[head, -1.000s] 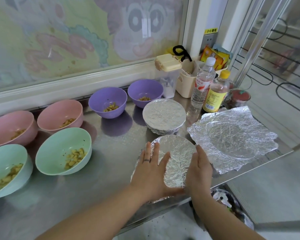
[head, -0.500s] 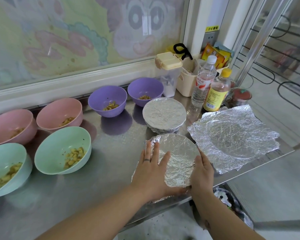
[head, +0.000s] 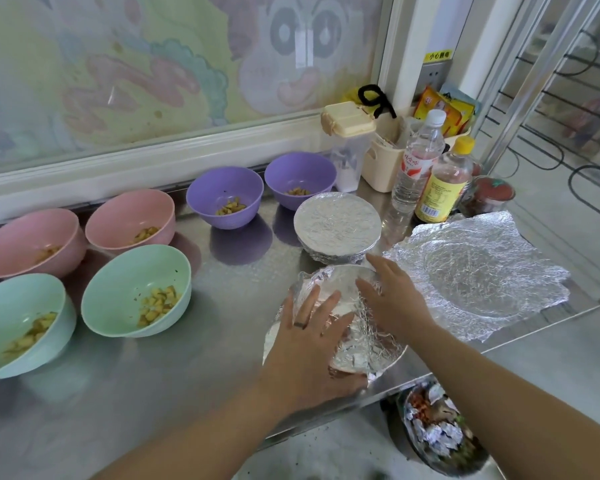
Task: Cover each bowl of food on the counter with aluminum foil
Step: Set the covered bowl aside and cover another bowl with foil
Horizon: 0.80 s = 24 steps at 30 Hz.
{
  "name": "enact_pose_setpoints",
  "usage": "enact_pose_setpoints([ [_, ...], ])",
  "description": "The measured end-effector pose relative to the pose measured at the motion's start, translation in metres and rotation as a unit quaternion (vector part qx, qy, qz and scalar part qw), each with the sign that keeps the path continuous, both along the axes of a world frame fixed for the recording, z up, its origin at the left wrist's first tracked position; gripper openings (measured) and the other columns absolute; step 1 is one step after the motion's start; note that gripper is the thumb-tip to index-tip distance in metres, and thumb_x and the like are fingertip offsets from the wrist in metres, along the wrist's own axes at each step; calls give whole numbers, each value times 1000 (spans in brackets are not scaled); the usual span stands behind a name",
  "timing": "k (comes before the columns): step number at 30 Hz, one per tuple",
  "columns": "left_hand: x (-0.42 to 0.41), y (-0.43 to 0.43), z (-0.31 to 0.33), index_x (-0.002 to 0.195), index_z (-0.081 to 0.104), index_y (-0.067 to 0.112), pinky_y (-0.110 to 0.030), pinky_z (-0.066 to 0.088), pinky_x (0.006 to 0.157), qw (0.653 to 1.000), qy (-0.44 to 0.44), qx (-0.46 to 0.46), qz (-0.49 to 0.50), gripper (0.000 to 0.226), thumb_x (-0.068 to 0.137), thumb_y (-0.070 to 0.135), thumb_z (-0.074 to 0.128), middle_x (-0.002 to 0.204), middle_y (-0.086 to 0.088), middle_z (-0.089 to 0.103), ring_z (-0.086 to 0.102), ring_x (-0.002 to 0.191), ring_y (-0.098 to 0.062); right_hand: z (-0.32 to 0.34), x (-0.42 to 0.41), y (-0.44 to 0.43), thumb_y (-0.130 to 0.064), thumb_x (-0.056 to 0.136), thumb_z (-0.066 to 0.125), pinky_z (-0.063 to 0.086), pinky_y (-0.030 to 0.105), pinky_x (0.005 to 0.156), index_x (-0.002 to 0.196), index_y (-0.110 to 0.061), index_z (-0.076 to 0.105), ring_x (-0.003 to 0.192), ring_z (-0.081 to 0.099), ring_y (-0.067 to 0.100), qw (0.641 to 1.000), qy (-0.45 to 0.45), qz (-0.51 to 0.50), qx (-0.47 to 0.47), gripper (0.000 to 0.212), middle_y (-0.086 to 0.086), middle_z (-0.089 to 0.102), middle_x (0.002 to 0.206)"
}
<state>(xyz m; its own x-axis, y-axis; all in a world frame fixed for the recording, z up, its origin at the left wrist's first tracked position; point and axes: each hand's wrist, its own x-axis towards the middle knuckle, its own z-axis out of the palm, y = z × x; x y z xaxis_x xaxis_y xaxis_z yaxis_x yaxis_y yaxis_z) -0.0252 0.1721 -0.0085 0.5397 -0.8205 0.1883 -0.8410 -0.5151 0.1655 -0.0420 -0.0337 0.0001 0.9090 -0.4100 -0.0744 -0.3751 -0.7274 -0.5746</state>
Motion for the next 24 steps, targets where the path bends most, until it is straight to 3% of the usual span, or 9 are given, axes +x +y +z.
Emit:
enact_pose_setpoints([
  [3,-8,1,-6,137,54,29,-66,24,113,999,8,-36,5,75,77,73,53,157,-1,37,19,151,-30,1,6,5,-60,100,42,49,46,99,157,-33,24,136,46,22,993,66,38,-86,65,-3,38,157],
  [6,-10,1,-13,135,59,30,-68,22,112,999,5,-45,15,75,79,79,51,156,-1,40,22,150,-30,-1,6,9,-60,101,39,46,44,98,158,-30,23,135,47,24,990,93,35,-104,66,-1,39,156],
  [19,-2,-5,-31,132,60,24,-62,37,106,996,-20,-89,5,86,67,80,61,150,-3,49,36,144,-32,-6,1,13,-62,101,34,47,40,94,154,-29,24,130,52,24,987,73,30,-141,63,-1,45,149],
  [21,-1,-4,-27,137,55,25,-60,36,109,997,17,-76,-2,92,66,83,60,154,-1,42,29,147,-31,-5,1,13,-61,101,34,47,40,94,154,-29,24,130,52,24,987,73,28,-137,63,-1,45,148],
  [24,3,4,-15,152,35,32,-50,10,123,993,96,-74,-11,105,65,87,55,166,5,10,-3,154,-24,-3,2,11,-62,101,35,49,42,94,155,-29,24,130,52,25,988,84,25,-124,64,0,44,149],
])
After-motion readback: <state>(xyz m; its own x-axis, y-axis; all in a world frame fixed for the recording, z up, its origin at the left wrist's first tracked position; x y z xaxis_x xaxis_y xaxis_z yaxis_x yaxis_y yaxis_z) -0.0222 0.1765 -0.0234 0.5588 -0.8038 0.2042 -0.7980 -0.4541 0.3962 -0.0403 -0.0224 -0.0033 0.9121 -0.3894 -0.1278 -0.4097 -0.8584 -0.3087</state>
